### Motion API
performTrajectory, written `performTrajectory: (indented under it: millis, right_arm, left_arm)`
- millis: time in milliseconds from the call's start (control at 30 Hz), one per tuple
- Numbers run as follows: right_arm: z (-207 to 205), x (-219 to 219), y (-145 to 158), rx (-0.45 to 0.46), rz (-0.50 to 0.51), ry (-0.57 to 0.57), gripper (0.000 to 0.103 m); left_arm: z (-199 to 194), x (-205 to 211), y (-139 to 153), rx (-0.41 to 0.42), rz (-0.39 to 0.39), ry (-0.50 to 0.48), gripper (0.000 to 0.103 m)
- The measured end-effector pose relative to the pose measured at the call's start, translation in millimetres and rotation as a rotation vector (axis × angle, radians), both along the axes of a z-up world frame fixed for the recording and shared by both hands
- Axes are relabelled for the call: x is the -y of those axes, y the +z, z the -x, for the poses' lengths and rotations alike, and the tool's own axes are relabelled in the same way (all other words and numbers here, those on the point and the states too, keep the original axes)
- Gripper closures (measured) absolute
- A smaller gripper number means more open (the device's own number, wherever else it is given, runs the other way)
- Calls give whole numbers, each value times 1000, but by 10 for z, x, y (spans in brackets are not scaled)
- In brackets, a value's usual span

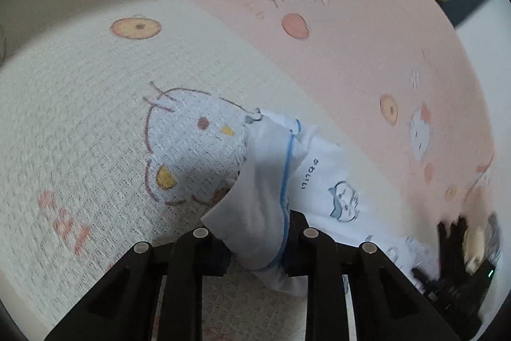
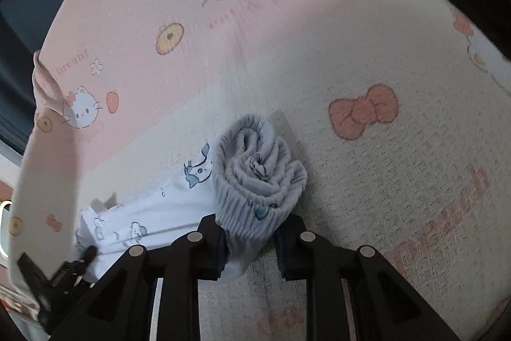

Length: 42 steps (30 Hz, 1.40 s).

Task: Fold clothes

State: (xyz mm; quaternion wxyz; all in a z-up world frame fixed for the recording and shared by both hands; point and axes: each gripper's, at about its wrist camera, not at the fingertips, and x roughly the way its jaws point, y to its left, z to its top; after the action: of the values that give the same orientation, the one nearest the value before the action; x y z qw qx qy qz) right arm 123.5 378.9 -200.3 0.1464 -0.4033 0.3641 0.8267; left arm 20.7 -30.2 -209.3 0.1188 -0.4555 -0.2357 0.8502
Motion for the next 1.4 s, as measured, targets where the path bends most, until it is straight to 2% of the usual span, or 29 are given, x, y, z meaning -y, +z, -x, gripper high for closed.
performTrajectory:
  millis: [133,200,267,300,333,367,467,500,633,733,800,833,867,900,933,967,1067,1267,1333,1400]
  right_arm:
    - [-6,-40,-9,-7,36,10,75]
    - [-34,-55,-2,4,76,-1,70]
    - [-95,-89,21,22,101,-26,57]
    - [-121,-117,46,35,99,-44,54]
    - [-124,-146,63,45,98,-57,46]
    - [-163,-161,76,48,104,-67,44]
    - [-287,-194,116,40,142,-101,44]
    - [-339,-189,144,35,141,-110,44]
    - [-449,-108,331,-14,70,-122,44]
    - [-388,37,517,-53,-85,-56,44]
    - [-308,195,641,-78,-206,23,49]
    - [-206,308,668,-81,-247,90,59]
    - [-105,421,695,-83,-287,158,72]
    - [-19,519,705,-82,-314,214,79]
    - [27,581,676,-74,-312,240,95]
    - [74,642,647,-65,-309,266,97]
    - [180,777,531,-29,-286,326,97]
    - [294,834,380,-4,-226,369,97]
    - [329,832,304,20,-205,379,97]
    - [357,822,206,55,-178,387,97]
  left_arm:
    - [-21,110,24,65,-101,27,76]
    - [-31,165,36,97,-152,40,64]
    - [-41,220,47,130,-203,53,33]
    - [-46,247,53,146,-228,60,29]
    - [-52,275,59,162,-254,67,26]
    - [-57,302,65,179,-279,73,26]
    - [-72,385,83,227,-355,93,26]
    - [-93,364,108,223,-334,90,26]
    - [-165,144,248,165,-128,31,26]
    - [-234,-59,415,89,20,-32,26]
    - [-315,-211,553,2,90,-90,27]
    - [-361,-312,623,-46,126,-126,32]
    - [-434,-393,676,-81,166,-154,50]
    - [-540,-465,735,-115,213,-183,60]
    - [-600,-541,777,-141,255,-208,74]
    - [-620,-618,803,-159,294,-230,77]
    - [-663,-803,837,-186,330,-288,77]
    - [-617,-944,949,-246,475,-300,77]
    - [-521,-942,927,-243,438,-311,77]
    - [-445,-962,846,-195,367,-335,77]
